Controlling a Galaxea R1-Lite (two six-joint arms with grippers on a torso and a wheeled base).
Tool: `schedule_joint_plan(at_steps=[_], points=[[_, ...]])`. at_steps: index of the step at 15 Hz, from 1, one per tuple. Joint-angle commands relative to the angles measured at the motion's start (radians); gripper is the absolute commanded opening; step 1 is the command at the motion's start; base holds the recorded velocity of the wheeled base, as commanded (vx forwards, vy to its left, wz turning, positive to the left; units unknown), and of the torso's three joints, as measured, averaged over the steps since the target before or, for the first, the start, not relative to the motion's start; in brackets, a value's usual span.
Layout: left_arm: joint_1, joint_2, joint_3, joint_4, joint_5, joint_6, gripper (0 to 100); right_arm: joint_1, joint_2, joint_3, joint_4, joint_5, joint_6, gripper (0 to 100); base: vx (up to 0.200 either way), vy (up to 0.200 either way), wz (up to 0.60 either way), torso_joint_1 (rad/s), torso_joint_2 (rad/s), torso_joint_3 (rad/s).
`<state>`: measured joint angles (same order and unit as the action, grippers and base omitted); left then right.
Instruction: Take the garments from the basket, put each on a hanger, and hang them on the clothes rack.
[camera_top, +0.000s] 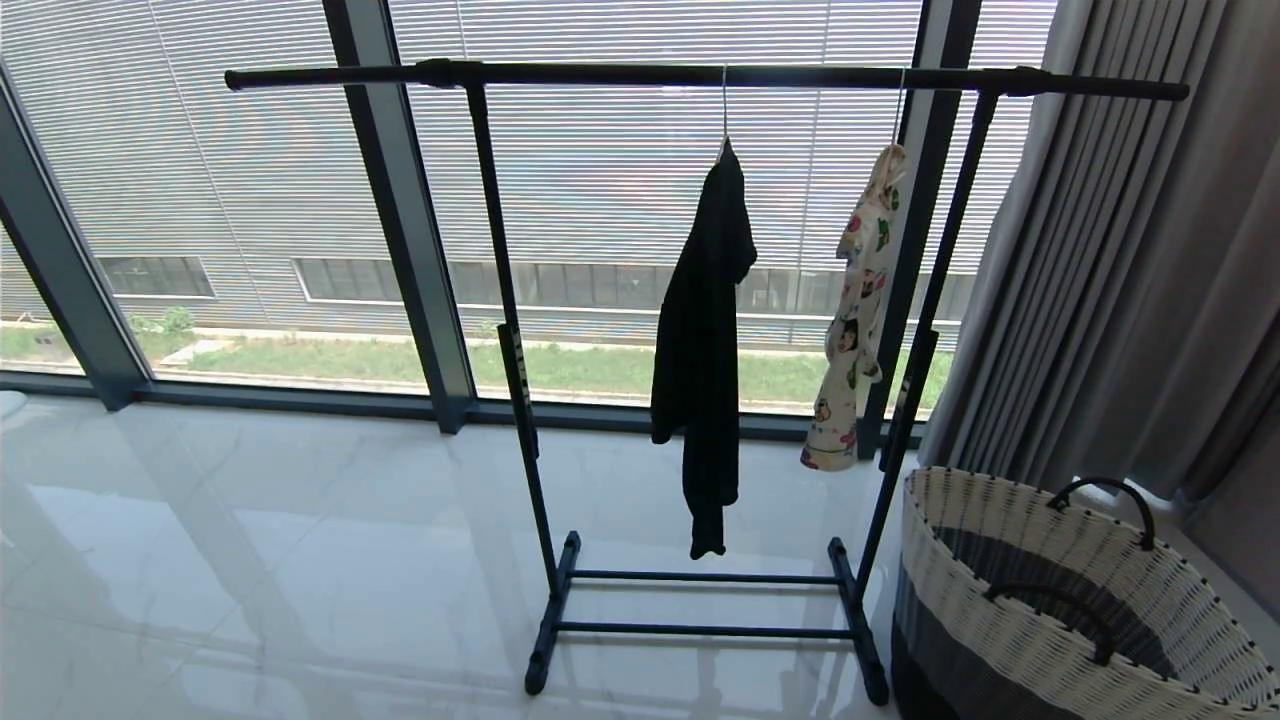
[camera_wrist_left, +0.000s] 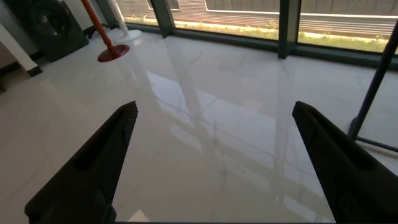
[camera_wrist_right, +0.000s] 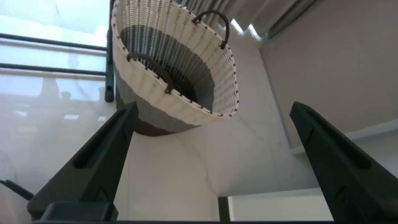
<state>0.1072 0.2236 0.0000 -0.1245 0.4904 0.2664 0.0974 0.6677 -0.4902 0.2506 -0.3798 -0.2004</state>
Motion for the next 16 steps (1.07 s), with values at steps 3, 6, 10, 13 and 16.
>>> schedule_joint_plan(at_steps=[3,6,10,13,16], points=[[-0.001,-0.129,0.0,0.0,-0.075,0.022,100,-0.045,-0.264,0.147,-0.001,-0.06,-0.002,100,0.0,0.0,0.0,-0.167,0.46,0.299],[-0.001,-0.129,0.0,0.034,-0.154,0.03,100,-0.044,-0.507,0.269,0.001,-0.094,-0.091,100,0.0,0.0,0.0,-0.107,0.34,0.229],[-0.001,-0.13,0.0,0.068,-0.158,0.073,100,-0.094,-0.668,0.346,-0.008,-0.07,-0.143,100,0.0,0.0,0.0,-0.015,0.04,0.032],[-0.001,-0.13,0.0,0.069,-0.158,0.053,100,-0.096,-0.668,0.352,-0.011,-0.076,-0.086,100,0.0,0.0,0.0,0.0,0.0,0.0],[-0.001,-0.13,0.0,0.059,-0.159,0.05,100,-0.096,-0.668,0.383,-0.08,-0.087,-0.059,100,0.0,0.0,0.0,0.0,0.0,0.0]])
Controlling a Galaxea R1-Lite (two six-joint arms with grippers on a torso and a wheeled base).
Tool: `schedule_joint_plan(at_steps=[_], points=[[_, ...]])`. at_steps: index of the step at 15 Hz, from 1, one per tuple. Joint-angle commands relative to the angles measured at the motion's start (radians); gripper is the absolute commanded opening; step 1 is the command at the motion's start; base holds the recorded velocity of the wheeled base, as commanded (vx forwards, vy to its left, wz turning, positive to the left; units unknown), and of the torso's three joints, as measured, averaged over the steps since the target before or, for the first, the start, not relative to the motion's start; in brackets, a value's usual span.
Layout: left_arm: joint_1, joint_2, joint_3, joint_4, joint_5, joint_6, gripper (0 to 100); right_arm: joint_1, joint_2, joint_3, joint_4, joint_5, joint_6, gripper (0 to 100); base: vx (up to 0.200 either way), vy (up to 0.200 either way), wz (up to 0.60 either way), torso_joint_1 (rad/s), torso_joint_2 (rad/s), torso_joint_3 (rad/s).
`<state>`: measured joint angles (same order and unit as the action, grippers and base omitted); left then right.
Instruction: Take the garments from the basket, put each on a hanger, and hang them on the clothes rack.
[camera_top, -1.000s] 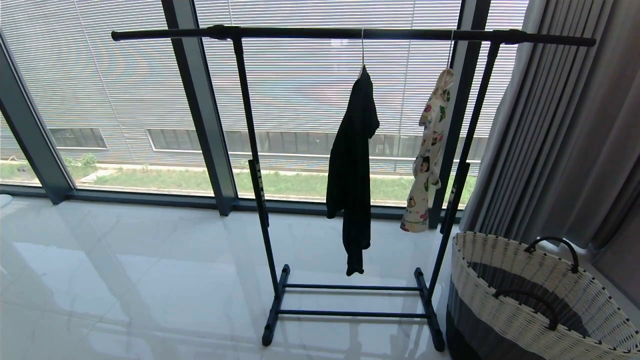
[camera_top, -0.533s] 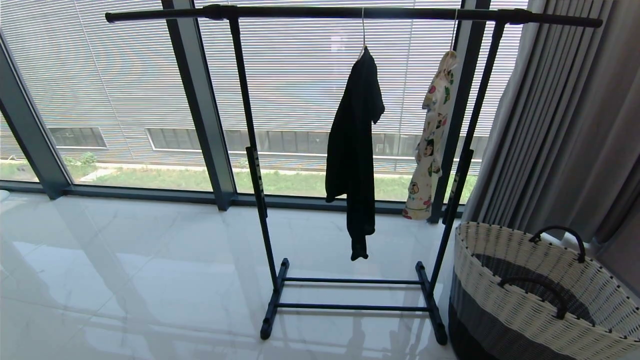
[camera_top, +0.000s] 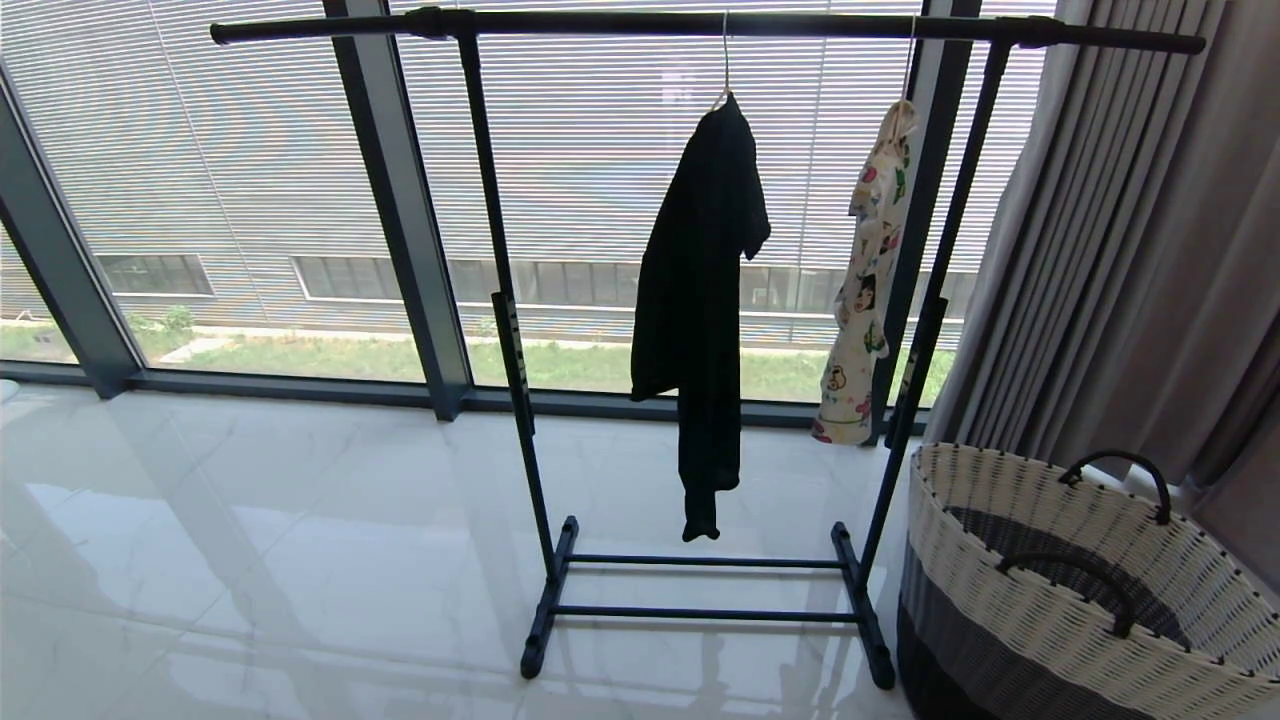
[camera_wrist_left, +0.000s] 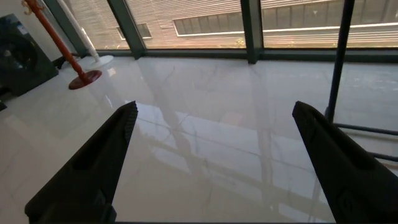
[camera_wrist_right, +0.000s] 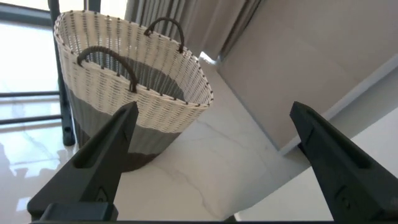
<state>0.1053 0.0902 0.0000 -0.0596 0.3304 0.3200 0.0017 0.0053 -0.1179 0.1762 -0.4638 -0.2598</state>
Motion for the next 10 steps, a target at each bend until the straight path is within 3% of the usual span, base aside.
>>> schedule_joint_plan(at_steps=[1,3,5,6,7,8,10], points=[[0.001,0.003,0.0,-0.095,-0.001,-0.004,100,0.0,-0.005,0.012,-0.007,-0.003,0.002,100,0.0,0.0,0.0,0.0,0.0,0.0],[0.001,0.003,0.0,-0.235,-0.051,-0.024,100,0.0,-0.005,0.021,-0.052,0.001,0.002,100,0.0,0.0,0.0,0.0,0.0,0.0],[0.001,0.005,0.0,-0.253,-0.11,-0.105,100,0.0,-0.005,0.076,-0.147,0.065,0.005,100,0.0,0.0,0.0,0.0,0.0,0.0],[0.001,0.005,0.0,-0.201,-0.186,-0.2,100,0.0,-0.005,0.118,-0.25,0.257,0.04,100,0.0,0.0,0.0,0.0,0.0,0.0],[0.001,0.005,0.0,-0.164,-0.22,-0.229,100,0.0,-0.005,0.118,-0.277,0.378,0.077,100,0.0,0.0,0.0,0.0,0.0,0.0],[0.001,0.003,0.0,-0.134,-0.228,-0.245,100,0.0,-0.005,0.118,-0.27,0.422,0.102,100,0.0,0.0,0.0,0.0,0.0,0.0],[0.001,0.003,0.0,-0.192,-0.228,-0.246,100,0.001,0.012,0.118,-0.262,0.404,0.152,100,0.0,0.0,0.0,0.0,0.0,0.0]])
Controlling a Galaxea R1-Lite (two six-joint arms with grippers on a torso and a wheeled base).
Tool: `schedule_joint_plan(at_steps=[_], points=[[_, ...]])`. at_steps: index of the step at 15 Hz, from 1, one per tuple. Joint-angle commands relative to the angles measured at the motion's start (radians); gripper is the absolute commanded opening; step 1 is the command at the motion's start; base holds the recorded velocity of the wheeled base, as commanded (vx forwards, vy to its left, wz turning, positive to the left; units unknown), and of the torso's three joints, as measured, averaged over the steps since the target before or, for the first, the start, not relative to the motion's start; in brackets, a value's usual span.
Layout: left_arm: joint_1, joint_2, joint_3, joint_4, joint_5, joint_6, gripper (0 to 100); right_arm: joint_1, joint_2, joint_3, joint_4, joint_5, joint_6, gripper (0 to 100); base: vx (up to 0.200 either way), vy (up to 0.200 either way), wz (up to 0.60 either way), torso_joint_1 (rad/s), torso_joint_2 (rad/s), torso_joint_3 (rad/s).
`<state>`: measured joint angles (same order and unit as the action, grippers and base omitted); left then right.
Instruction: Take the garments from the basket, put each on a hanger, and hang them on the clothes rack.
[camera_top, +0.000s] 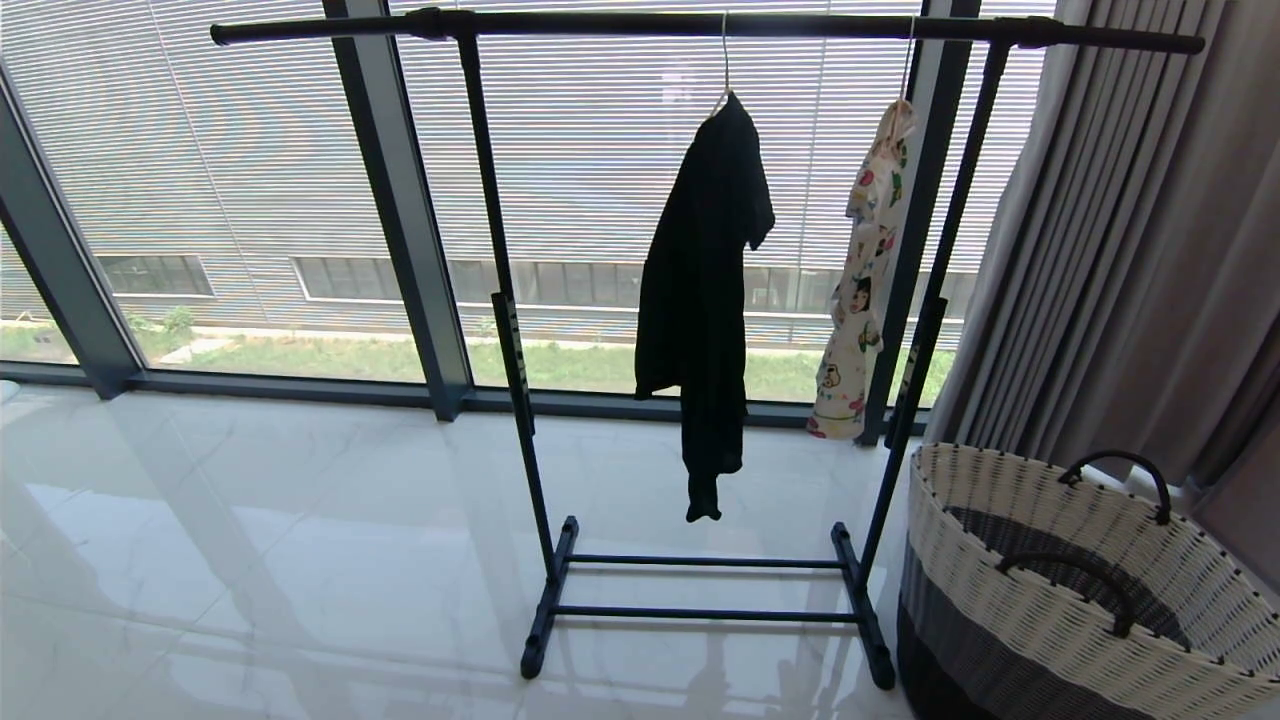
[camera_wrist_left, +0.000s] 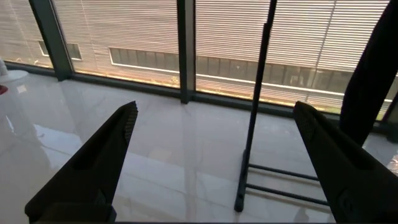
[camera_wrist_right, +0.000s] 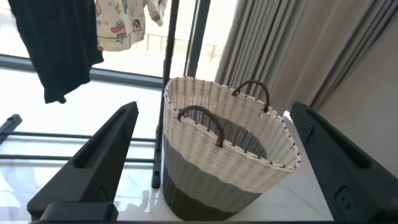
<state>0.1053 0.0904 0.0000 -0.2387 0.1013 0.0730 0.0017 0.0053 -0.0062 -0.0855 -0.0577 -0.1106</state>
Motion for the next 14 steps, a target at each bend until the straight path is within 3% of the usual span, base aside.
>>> schedule_joint_plan(at_steps=[1,4,6,7,11,14], points=[[0.001,0.003,0.0,-0.076,0.002,0.001,100,0.0,-0.005,0.006,0.001,-0.004,0.012,100,0.0,0.0,0.0,0.0,0.0,0.0],[0.001,0.005,0.0,-0.162,0.029,0.002,100,0.0,-0.005,0.006,0.006,0.01,0.014,100,0.0,0.0,0.0,0.0,0.0,0.0],[0.001,0.005,0.0,-0.16,0.04,0.002,100,0.0,-0.005,0.006,0.046,0.121,0.06,100,0.0,0.0,0.0,0.0,0.0,0.0],[0.001,0.005,0.0,-0.159,0.058,0.001,100,0.0,-0.005,0.006,0.067,0.136,0.085,100,0.0,0.0,0.0,0.0,0.0,0.0],[0.001,0.003,0.0,-0.073,0.222,-0.022,100,0.0,-0.005,0.006,0.07,0.105,0.112,100,0.0,0.0,0.0,0.0,0.0,0.0],[0.001,0.003,0.0,-0.008,0.245,-0.038,100,0.0,-0.005,0.006,0.07,0.105,0.114,100,0.0,0.0,0.0,0.0,0.0,0.0]])
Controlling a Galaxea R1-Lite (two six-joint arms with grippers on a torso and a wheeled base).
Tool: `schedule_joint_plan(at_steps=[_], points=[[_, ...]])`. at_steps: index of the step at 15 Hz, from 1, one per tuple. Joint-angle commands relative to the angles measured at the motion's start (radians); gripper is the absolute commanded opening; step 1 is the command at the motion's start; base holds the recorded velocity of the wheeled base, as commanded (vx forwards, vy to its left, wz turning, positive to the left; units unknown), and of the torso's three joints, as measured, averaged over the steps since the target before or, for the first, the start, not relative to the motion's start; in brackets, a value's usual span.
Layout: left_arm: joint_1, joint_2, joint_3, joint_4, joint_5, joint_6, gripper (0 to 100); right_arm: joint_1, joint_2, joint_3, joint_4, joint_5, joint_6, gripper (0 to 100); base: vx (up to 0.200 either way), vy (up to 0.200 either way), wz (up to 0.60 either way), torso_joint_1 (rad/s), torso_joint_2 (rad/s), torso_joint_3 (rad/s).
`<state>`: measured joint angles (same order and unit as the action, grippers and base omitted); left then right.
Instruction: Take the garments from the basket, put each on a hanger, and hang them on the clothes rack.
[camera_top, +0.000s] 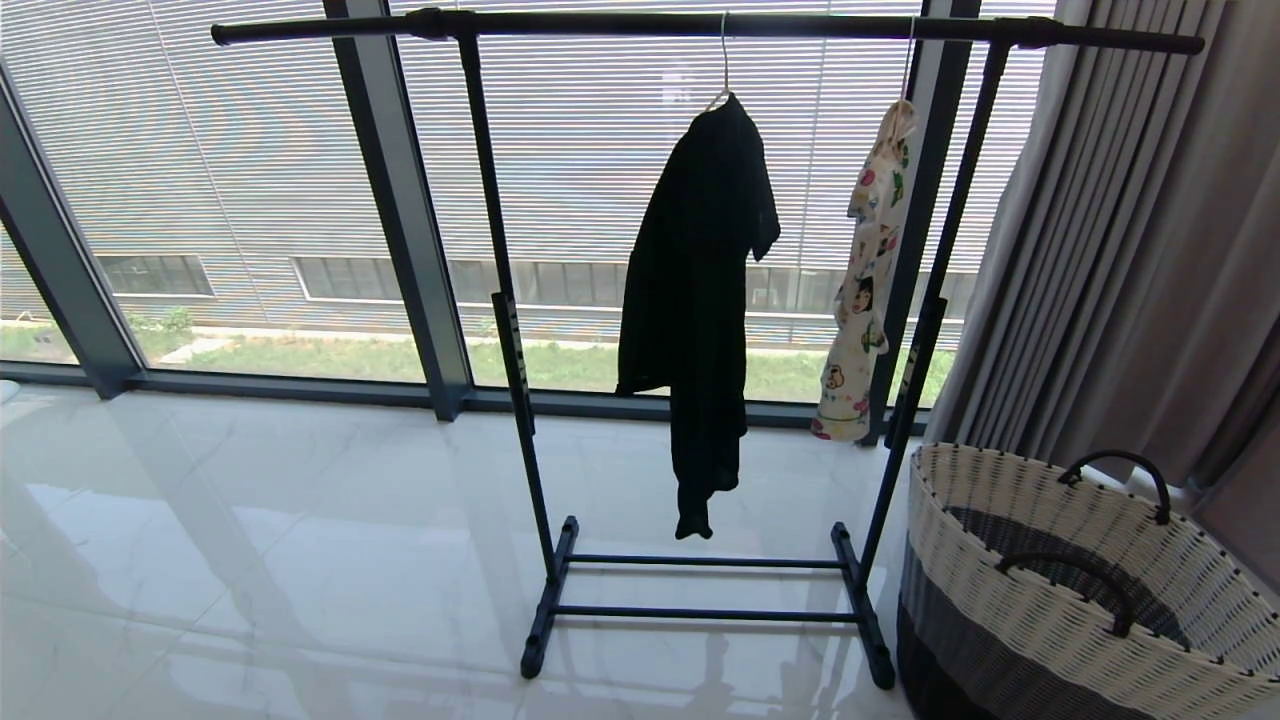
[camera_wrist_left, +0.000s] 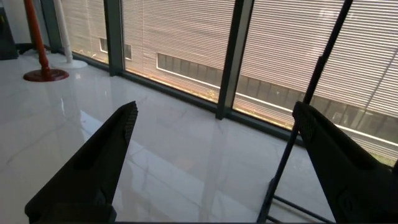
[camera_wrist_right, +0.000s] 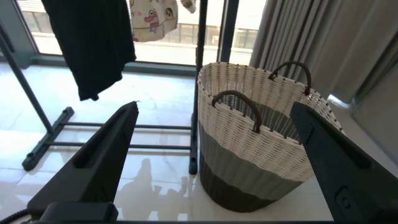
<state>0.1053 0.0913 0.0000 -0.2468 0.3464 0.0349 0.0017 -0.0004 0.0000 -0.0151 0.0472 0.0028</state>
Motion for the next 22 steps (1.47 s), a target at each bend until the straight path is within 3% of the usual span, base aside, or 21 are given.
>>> schedule_joint_plan(at_steps=[1,4,6,9,11,14,22], points=[[0.001,0.004,0.0,0.009,-0.006,0.002,100,0.0,0.0,0.0,0.0,0.0,0.0,100,0.0,0.0,0.0,0.0,0.0,0.0],[0.001,0.002,0.0,-0.127,-0.01,0.005,100,0.0,0.0,0.0,0.0,0.0,0.0,100,0.0,0.0,0.0,0.0,0.0,0.0],[0.001,0.004,0.0,-0.134,-0.03,0.008,100,0.0,0.0,0.0,0.0,0.0,0.0,100,0.0,0.0,0.0,0.0,0.0,0.0],[0.001,0.004,0.0,-0.135,-0.188,0.011,100,0.0,0.0,0.0,0.0,0.0,0.0,100,0.0,0.0,0.0,0.0,0.0,0.0],[0.001,0.004,0.0,-0.057,-0.276,0.007,100,0.0,0.0,0.0,0.0,0.0,-0.001,100,0.0,0.0,0.0,0.0,0.0,0.0],[0.001,0.004,-0.002,0.308,-0.285,0.036,100,0.0,0.0,0.0,0.0,0.002,0.0,100,0.0,0.0,0.0,0.0,0.0,0.0],[-0.03,0.002,-0.002,0.3,-0.288,0.014,100,0.0,0.0,0.0,0.0,0.0,0.0,100,0.0,0.0,0.0,0.0,0.0,0.0]])
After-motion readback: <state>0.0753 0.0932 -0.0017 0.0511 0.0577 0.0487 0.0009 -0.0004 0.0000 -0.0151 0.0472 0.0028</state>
